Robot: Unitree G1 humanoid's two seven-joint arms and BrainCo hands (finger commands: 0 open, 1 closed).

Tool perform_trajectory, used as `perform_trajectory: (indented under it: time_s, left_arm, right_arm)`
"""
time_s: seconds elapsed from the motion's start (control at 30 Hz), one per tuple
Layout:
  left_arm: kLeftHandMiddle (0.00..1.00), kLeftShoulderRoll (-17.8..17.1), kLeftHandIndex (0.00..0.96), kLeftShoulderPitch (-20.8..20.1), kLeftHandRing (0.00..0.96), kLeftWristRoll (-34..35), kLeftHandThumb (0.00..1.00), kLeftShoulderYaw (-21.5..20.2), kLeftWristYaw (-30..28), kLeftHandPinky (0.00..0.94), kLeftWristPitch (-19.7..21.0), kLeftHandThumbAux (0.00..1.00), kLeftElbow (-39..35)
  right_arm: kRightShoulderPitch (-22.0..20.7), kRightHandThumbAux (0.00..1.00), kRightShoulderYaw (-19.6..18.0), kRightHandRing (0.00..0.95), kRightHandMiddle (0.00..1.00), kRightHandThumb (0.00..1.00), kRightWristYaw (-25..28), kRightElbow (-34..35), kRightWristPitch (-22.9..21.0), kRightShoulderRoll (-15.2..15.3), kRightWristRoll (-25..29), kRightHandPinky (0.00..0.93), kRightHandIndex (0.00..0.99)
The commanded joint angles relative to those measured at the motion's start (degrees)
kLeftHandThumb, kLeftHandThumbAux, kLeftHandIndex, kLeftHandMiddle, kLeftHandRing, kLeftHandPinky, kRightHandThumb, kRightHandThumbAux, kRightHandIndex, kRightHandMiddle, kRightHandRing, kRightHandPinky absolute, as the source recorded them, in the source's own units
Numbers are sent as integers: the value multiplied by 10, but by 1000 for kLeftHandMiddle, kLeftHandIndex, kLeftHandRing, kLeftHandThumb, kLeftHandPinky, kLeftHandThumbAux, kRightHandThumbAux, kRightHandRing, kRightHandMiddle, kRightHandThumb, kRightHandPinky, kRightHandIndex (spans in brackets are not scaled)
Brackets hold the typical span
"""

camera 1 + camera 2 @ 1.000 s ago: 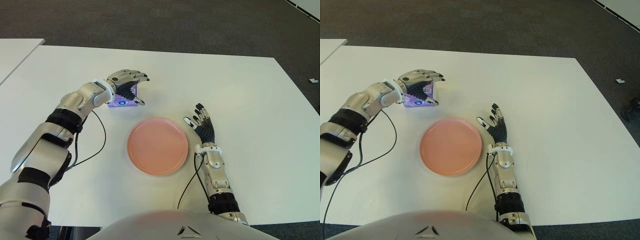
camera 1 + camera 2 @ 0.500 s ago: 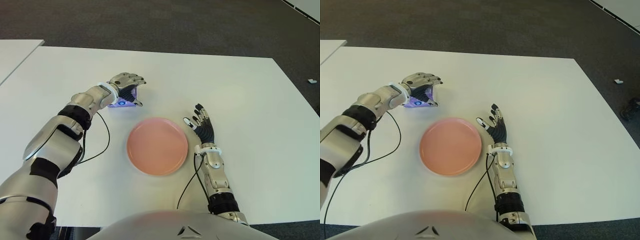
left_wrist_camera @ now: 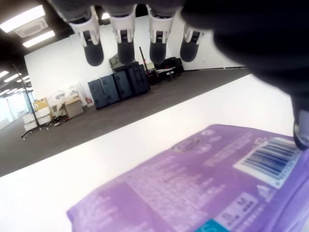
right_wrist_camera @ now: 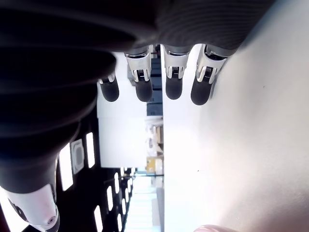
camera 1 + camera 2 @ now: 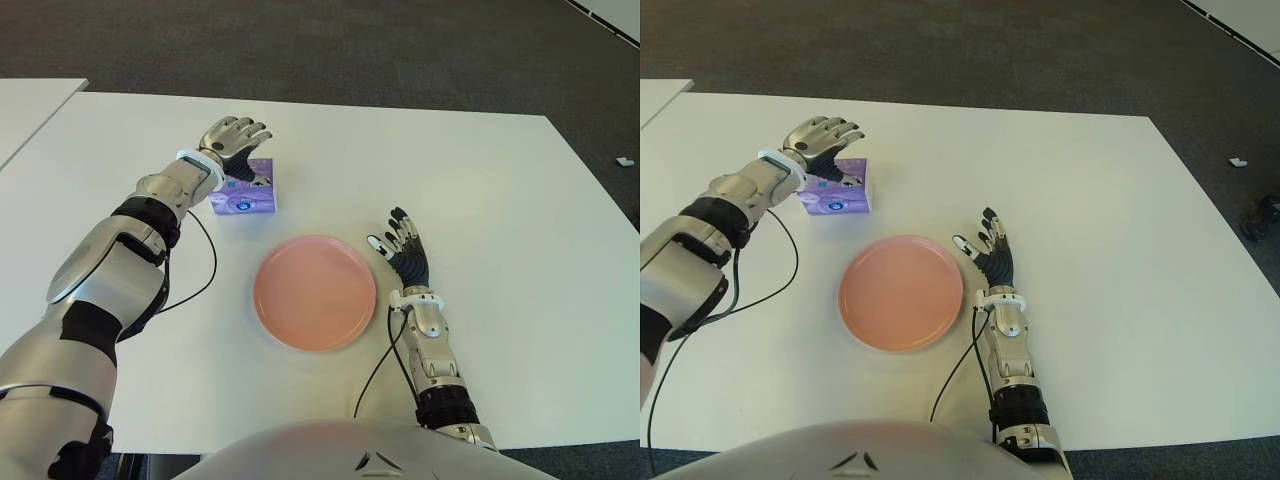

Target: Put the tissue paper into the plate.

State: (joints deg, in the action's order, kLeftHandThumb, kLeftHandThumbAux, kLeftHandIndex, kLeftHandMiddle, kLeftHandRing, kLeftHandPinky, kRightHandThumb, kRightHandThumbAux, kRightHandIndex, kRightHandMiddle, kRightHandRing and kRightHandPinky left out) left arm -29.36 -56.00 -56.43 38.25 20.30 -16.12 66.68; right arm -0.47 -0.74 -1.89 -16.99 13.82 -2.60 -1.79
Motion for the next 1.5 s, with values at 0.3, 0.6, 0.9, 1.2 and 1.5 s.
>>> perform_trajectory:
  time_s: [0.3, 0.6, 0.9, 1.2, 1.5]
  left_arm:
    - [0, -10, 0, 2, 0, 7, 10, 3, 15, 0, 21, 336, 14]
    - [0, -9, 0, 1, 0, 11, 17, 1, 3, 0, 54, 305, 25]
    - [0, -8, 0, -1, 0, 20, 31, 0, -8, 0, 63, 289, 30]
    - [0, -8, 0, 7, 0, 53, 51, -12, -52, 0, 30, 283, 34]
    - [0, -8, 0, 14, 0, 96, 73, -35, -112, 0, -11, 315, 37]
  right_arm:
    - [27, 650, 1, 0, 0, 44, 7, -20, -38, 2, 4, 20, 0]
    - [29, 641, 1, 0, 0, 37, 8, -16, -43, 4, 3, 18, 0]
    - [31, 642, 0, 0, 0, 35, 9, -13, -44, 4, 5, 13, 0]
    - [33, 643, 2, 0, 0, 31, 8, -8, -49, 5, 2, 17, 0]
    - [35, 641, 2, 0, 0, 31, 8, -2, -55, 4, 2, 17, 0]
